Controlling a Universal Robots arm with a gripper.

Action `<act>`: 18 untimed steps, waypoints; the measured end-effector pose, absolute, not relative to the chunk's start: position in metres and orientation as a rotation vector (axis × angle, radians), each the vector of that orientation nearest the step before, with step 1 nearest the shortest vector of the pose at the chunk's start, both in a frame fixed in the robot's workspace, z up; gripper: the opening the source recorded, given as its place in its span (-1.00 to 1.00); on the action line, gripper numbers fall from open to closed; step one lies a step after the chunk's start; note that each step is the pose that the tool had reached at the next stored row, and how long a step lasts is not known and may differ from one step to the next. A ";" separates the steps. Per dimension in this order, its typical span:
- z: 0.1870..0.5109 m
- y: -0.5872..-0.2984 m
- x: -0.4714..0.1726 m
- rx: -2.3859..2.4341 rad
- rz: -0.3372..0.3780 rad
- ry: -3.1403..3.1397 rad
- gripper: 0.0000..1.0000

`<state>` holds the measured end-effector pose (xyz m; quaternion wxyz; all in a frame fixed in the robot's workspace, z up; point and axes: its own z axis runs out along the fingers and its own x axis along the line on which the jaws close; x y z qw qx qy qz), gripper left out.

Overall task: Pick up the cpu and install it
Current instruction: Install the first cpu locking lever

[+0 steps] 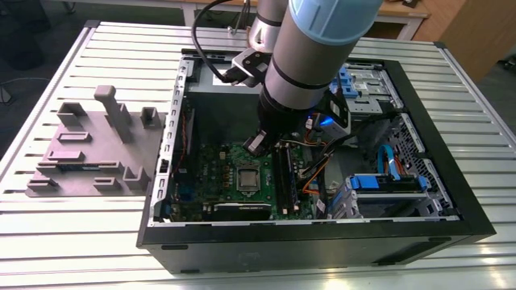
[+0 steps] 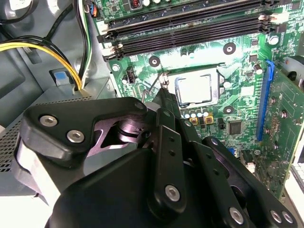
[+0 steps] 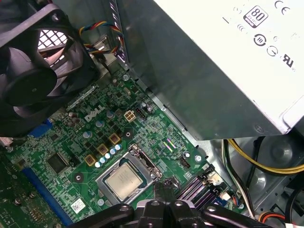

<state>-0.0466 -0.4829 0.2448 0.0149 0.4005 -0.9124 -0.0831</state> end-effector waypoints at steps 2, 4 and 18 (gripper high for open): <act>0.245 -0.483 -0.047 1.246 -0.259 -2.840 -0.79; 0.245 -0.483 -0.047 1.246 -0.259 -2.839 -0.79; 0.245 -0.483 -0.032 1.247 -0.259 -2.840 -0.79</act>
